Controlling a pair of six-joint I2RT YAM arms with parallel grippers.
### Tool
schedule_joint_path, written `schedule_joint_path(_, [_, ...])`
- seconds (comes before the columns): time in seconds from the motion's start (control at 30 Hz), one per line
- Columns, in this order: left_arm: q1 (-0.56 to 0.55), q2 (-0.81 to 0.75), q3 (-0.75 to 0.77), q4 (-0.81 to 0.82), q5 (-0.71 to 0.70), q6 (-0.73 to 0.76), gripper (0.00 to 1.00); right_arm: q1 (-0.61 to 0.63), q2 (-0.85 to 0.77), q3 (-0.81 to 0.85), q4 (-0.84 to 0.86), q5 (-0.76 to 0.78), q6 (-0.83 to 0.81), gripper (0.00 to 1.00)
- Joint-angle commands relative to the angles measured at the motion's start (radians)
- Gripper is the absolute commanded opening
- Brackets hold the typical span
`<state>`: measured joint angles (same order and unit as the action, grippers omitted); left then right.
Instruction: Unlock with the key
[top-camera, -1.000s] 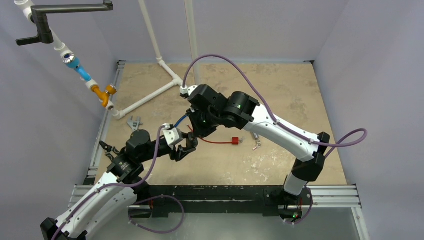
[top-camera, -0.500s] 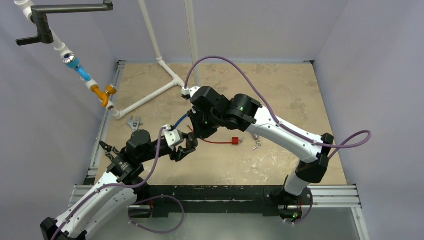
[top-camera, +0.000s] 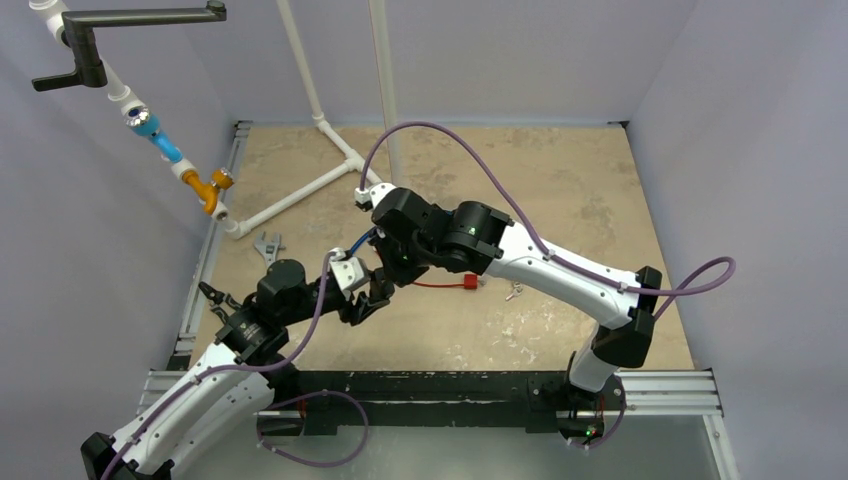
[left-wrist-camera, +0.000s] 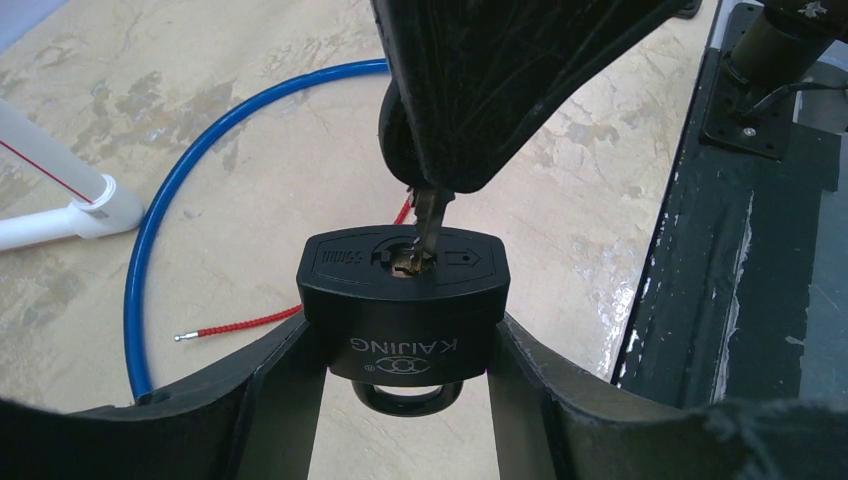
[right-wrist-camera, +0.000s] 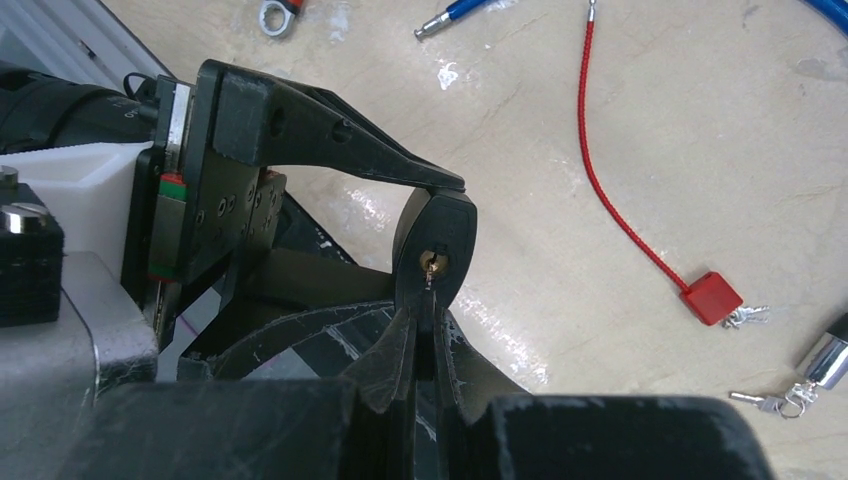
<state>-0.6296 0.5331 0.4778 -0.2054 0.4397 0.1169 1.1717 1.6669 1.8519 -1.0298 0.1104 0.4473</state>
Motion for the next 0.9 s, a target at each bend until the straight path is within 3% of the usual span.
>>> schedule_joint_path(0.0, [0.003, -0.016, 0.073, 0.237, 0.022, -0.018, 0.0, 0.04, -0.001, -0.033, 0.025, -0.09, -0.019, 0.0])
schedule_joint_path(0.47, [0.015, -0.018, 0.064, 0.28, 0.048, -0.024, 0.0, 0.04, -0.089, -0.17, 0.147, -0.156, -0.072, 0.0])
schedule_joint_path(0.67, [0.019, -0.022, 0.066, 0.282, 0.057, -0.007, 0.0, 0.039, -0.091, -0.209, 0.187, -0.182, 0.0, 0.0])
schedule_joint_path(0.87, [0.019, -0.027, 0.073, 0.28, 0.042, 0.008, 0.0, 0.037, -0.07, -0.233, 0.192, -0.093, 0.101, 0.0])
